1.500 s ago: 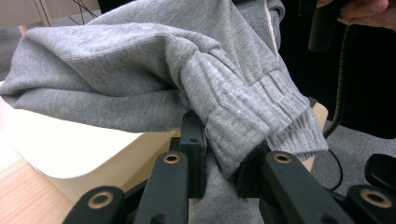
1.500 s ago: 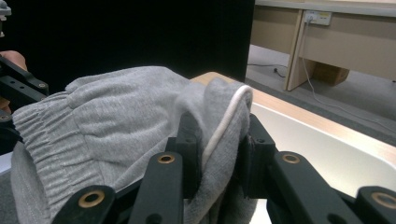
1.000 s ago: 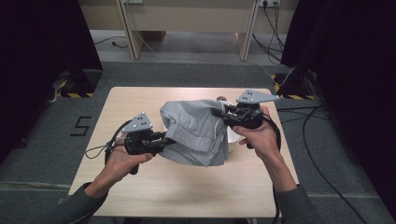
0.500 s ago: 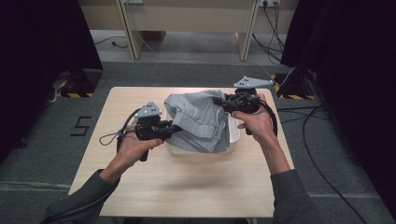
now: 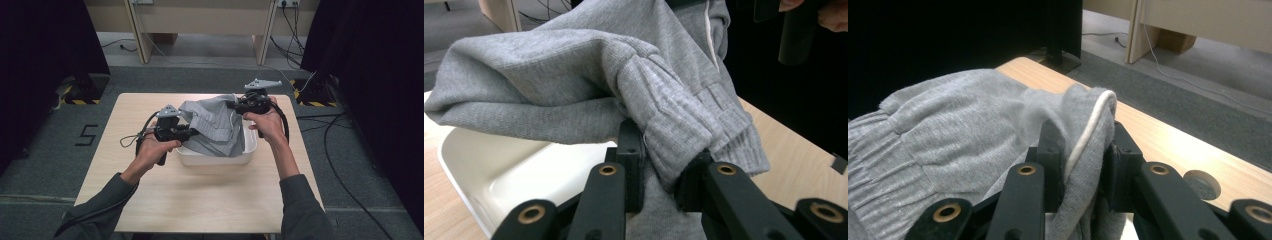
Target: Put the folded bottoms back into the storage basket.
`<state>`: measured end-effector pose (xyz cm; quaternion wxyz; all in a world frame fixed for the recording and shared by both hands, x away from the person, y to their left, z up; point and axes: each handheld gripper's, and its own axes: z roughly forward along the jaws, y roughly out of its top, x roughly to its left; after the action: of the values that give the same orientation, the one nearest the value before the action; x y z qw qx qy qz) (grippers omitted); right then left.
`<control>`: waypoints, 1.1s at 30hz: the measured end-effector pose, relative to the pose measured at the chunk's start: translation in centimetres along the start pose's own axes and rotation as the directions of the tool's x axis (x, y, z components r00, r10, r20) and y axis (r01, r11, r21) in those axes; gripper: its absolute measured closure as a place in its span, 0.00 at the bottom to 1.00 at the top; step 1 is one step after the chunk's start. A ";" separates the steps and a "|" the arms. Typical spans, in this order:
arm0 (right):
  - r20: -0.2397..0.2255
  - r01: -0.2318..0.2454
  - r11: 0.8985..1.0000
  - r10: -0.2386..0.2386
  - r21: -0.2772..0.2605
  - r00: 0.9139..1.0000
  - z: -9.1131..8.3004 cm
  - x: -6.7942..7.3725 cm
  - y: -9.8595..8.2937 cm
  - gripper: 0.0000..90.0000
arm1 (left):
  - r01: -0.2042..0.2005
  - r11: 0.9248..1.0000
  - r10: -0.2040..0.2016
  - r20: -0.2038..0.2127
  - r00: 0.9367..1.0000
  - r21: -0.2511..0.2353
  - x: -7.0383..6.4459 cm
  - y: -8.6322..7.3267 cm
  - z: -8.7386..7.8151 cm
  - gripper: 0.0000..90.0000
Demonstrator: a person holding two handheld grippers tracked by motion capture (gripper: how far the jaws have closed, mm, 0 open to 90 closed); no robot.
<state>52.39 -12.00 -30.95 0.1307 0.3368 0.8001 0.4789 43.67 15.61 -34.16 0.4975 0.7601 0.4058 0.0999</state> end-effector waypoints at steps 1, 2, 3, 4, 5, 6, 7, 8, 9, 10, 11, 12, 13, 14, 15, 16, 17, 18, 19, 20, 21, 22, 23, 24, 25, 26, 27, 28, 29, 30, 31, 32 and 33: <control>0.003 -0.007 1.000 0.007 0.003 1.000 0.3 -0.1 -0.1 0.82 | 0.001 1.000 -0.001 -0.001 1.000 0.004 0.1 -0.1 0.2 0.85; 0.007 -0.006 1.000 0.006 0.009 1.000 0.6 -0.3 -0.2 0.82 | 0.003 1.000 -0.003 -0.004 1.000 0.010 0.3 -0.1 0.4 0.85; 0.008 -0.007 1.000 0.007 0.013 1.000 0.9 -0.5 -0.2 0.82 | 0.004 1.000 -0.004 -0.008 1.000 0.015 0.5 -0.2 0.6 0.85; 0.012 -0.013 1.000 0.012 0.019 1.000 1.3 -0.7 -0.4 0.82 | 0.009 1.000 -0.009 -0.009 1.000 0.019 0.7 -0.3 0.9 0.85; 0.017 -0.014 1.000 0.013 0.026 1.000 1.6 -0.8 -0.5 0.82 | 0.016 1.000 -0.016 -0.012 1.000 0.026 0.9 -0.4 1.1 0.85; 0.018 -0.019 0.999 0.018 0.029 1.000 1.8 -0.9 -0.6 0.82 | 0.021 0.999 -0.021 -0.015 1.000 0.032 1.1 -0.5 1.3 0.85; 0.019 -0.024 0.999 0.023 0.035 1.000 2.1 -1.1 -0.8 0.82 | 0.025 0.999 -0.024 -0.021 1.000 0.039 1.3 -0.6 1.5 0.85; 0.022 -0.030 0.999 0.030 0.037 0.999 2.3 -1.2 -0.9 0.82 | 0.028 0.999 -0.027 -0.026 0.999 0.043 1.5 -0.6 1.8 0.85; 0.022 -0.040 0.998 0.040 0.039 0.999 2.6 -1.4 -1.1 0.82 | 0.032 0.998 -0.031 -0.026 0.999 0.047 1.6 -0.7 2.0 0.85; 0.023 -0.048 0.998 0.047 0.043 0.999 2.9 -1.5 -1.3 0.82 | 0.035 0.998 -0.034 -0.028 0.999 0.050 1.8 -0.8 2.3 0.85; 0.027 -0.049 0.998 0.047 0.047 0.999 3.1 -1.7 -1.5 0.82 | 0.037 0.998 -0.035 -0.032 0.999 0.056 1.8 -0.9 2.5 0.85; 0.029 -0.053 0.997 0.052 0.050 0.998 3.3 -1.8 -1.7 0.82 | 0.037 0.997 -0.035 -0.035 0.999 0.063 1.9 -1.0 2.7 0.85; 0.035 -0.057 0.997 0.055 0.060 0.998 3.6 -2.0 -1.9 0.82 | 0.033 0.997 -0.030 -0.042 0.999 0.070 1.9 -1.2 3.1 0.85; 0.036 -0.067 0.995 0.065 0.067 0.997 3.9 -2.2 -2.2 0.82 | 0.031 0.997 -0.027 -0.046 0.999 0.077 1.9 -1.2 3.3 0.85; 0.041 -0.069 0.995 0.067 0.071 0.997 4.1 -2.4 -2.3 0.82 | 0.030 0.996 -0.026 -0.048 0.999 0.085 2.0 -1.4 3.6 0.85; 0.045 -0.074 0.994 0.070 0.081 0.997 4.4 -2.6 -2.6 0.82 | 0.031 0.995 -0.027 -0.047 0.999 0.094 2.0 -1.5 3.9 0.85; 0.049 -0.080 0.993 0.076 0.087 0.996 4.7 -2.7 -2.8 0.82 | 0.033 0.994 -0.028 -0.050 0.998 0.101 2.0 -1.6 4.1 0.85; 0.052 -0.083 0.993 0.079 0.089 0.996 4.9 -2.8 -3.0 0.82 | 0.033 0.994 -0.027 -0.054 0.998 0.106 2.1 -1.7 4.3 0.85; 0.053 -0.090 0.991 0.086 0.095 0.995 5.0 -2.9 -3.2 0.82 | 0.033 0.993 -0.027 -0.056 0.998 0.117 2.1 -1.8 4.5 0.85; 0.054 -0.087 0.991 0.082 0.101 0.995 5.2 -3.0 -3.4 0.82 | 0.032 0.992 -0.025 -0.057 0.998 0.126 2.2 -1.9 4.7 0.85; 0.060 -0.098 0.989 0.092 0.108 0.994 5.4 -3.1 -3.5 0.82 | 0.037 0.991 -0.030 -0.059 0.998 0.129 2.2 -1.9 4.8 0.85; 0.061 -0.097 0.989 0.091 0.109 0.994 5.5 -3.2 -3.7 0.82 | 0.041 0.989 -0.033 -0.059 0.998 0.139 2.3 -2.0 5.0 0.85; 0.063 -0.100 0.988 0.093 0.115 0.994 5.7 -3.4 -3.9 0.82 | 0.045 0.989 -0.036 -0.061 0.997 0.144 2.4 -2.0 5.0 0.85; 0.065 -0.110 0.987 0.102 0.120 0.993 5.8 -3.3 -3.9 0.82 | 0.047 0.988 -0.038 -0.064 0.997 0.150 2.4 -2.1 5.2 0.85; 0.065 -0.106 0.987 0.099 0.121 0.993 5.9 -3.4 -4.1 0.82 | 0.042 0.986 -0.032 -0.066 0.997 0.160 2.4 -2.2 5.3 0.85; 0.068 -0.108 0.986 0.100 0.128 0.993 6.1 -3.5 -4.2 0.82 | 0.046 0.984 -0.034 -0.069 0.997 0.171 2.4 -2.3 5.4 0.85; 0.072 -0.111 0.985 0.103 0.134 0.992 6.3 -3.6 -4.3 0.82 | 0.050 0.983 -0.038 -0.070 0.997 0.176 2.5 -2.3 5.5 0.85; 0.077 -0.111 0.984 0.101 0.137 0.992 6.4 -3.7 -4.4 0.82 | 0.058 0.981 -0.045 -0.071 0.996 0.186 2.6 -2.4 5.6 0.85; 0.080 -0.124 0.981 0.113 0.147 0.990 6.6 -3.7 -4.6 0.82 | 0.064 0.979 -0.051 -0.075 0.996 0.191 2.8 -2.4 5.8 0.84; 0.084 -0.124 0.980 0.112 0.154 0.990 6.7 -3.8 -4.7 0.82 | 0.068 0.978 -0.053 -0.078 0.996 0.195 2.8 -2.4 5.9 0.84; 0.088 -0.127 0.979 0.114 0.157 0.990 6.9 -3.9 -4.8 0.82 | 0.066 0.977 -0.049 -0.084 0.995 0.205 2.9 -2.5 6.0 0.84; 0.091 -0.136 0.977 0.122 0.164 0.988 7.1 -3.9 -5.0 0.82 | 0.066 0.975 -0.049 -0.086 0.995 0.211 2.9 -2.6 6.1 0.84; 0.092 -0.139 0.976 0.125 0.170 0.988 7.3 -3.9 -5.1 0.82 | 0.069 0.974 -0.051 -0.087 0.995 0.216 2.9 -2.6 6.2 0.84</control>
<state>57.05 -11.29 -39.42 0.1004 0.4185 0.8091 0.4000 47.69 13.98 -40.09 0.3968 0.7929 0.4571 0.0703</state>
